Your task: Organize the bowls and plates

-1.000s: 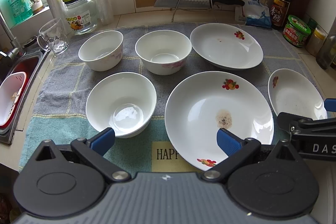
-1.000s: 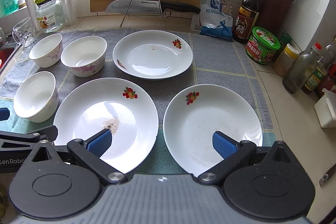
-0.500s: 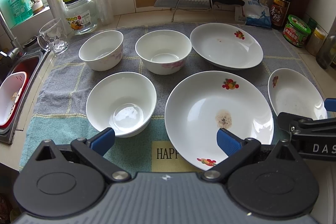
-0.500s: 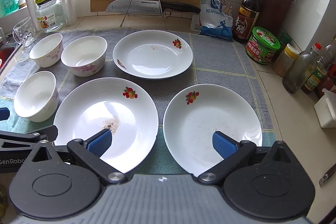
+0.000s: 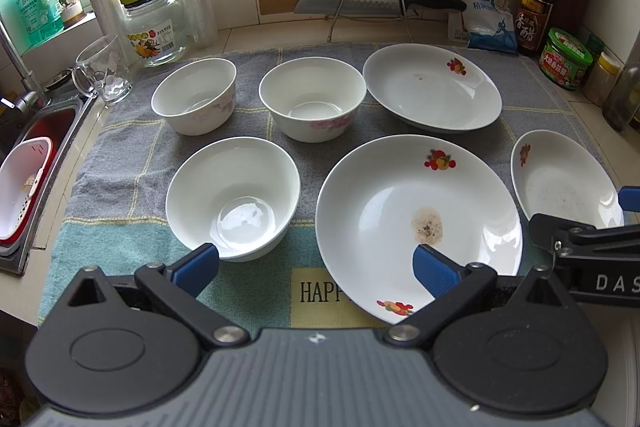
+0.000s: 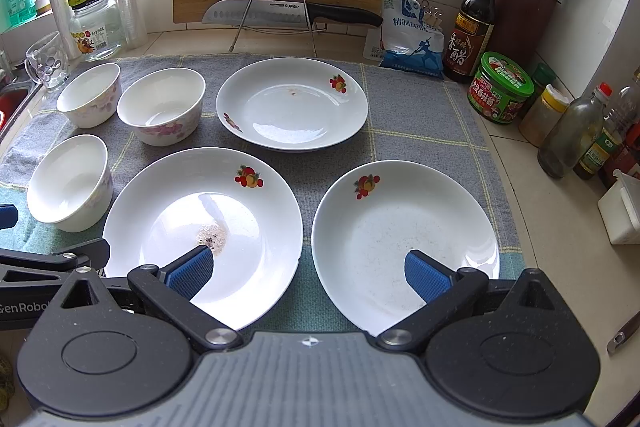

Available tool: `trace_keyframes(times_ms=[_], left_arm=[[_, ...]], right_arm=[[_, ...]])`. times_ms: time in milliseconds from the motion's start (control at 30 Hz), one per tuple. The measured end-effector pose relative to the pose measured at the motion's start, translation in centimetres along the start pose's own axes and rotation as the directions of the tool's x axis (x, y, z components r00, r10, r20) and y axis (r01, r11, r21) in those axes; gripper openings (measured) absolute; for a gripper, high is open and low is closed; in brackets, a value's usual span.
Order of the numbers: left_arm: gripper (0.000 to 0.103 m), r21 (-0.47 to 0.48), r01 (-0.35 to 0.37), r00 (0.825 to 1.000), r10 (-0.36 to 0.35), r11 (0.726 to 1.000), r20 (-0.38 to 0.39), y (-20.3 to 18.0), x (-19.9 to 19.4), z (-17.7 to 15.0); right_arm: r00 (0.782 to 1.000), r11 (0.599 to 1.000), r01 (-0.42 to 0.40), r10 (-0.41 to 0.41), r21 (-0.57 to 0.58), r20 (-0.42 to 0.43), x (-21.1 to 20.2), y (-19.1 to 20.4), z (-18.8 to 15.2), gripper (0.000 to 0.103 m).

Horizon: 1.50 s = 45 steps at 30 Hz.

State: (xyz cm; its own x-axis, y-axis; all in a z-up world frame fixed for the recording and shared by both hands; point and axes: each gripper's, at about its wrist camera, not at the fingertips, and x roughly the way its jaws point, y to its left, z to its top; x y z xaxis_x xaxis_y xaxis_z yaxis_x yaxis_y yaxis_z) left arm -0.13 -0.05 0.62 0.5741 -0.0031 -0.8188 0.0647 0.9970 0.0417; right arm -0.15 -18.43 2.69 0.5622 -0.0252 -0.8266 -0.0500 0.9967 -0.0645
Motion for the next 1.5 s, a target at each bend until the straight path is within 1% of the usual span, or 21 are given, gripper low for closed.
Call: trace_keyframes(times_ms=[700,967,1167,1333,1500], left_arm=[[0.102,0.0,-0.001,1.0,0.001,1.0,0.001,0.0,-0.1,0.0],[0.102,0.015,0.01,1.0,-0.01,1.0,-0.001,0.2,0.1,0.3],[0.102,0.039,0.029,1.0,-0.029,0.999,0.005,0.2,0.3,0.5],[0.102,0.06,0.058,0.998,-0.06,0.997,0.022,0.5,0.3,0.9],[0.102,0.114,0.095,0.993,-0.101,0.989,0.053,0.7,0.3,1.3]], right_arm=[[1.0,1.0,0.004,-0.004,-0.008,0.007,-0.3,0.2,0.0,0.103],[1.0,1.0,0.016,-0.016,-0.007,0.011,-0.4,0.4,0.0,0.103],[0.999,0.999,0.035,-0.035,-0.002,0.021,-0.6,0.6,0.0,0.103],[0.998,0.999,0.047,-0.048,0.017,0.043,-1.1,0.8,0.0,0.103],[0.995,0.997,0.063,-0.066,0.034,0.079,-1.6,1.0,-0.1,0.103]])
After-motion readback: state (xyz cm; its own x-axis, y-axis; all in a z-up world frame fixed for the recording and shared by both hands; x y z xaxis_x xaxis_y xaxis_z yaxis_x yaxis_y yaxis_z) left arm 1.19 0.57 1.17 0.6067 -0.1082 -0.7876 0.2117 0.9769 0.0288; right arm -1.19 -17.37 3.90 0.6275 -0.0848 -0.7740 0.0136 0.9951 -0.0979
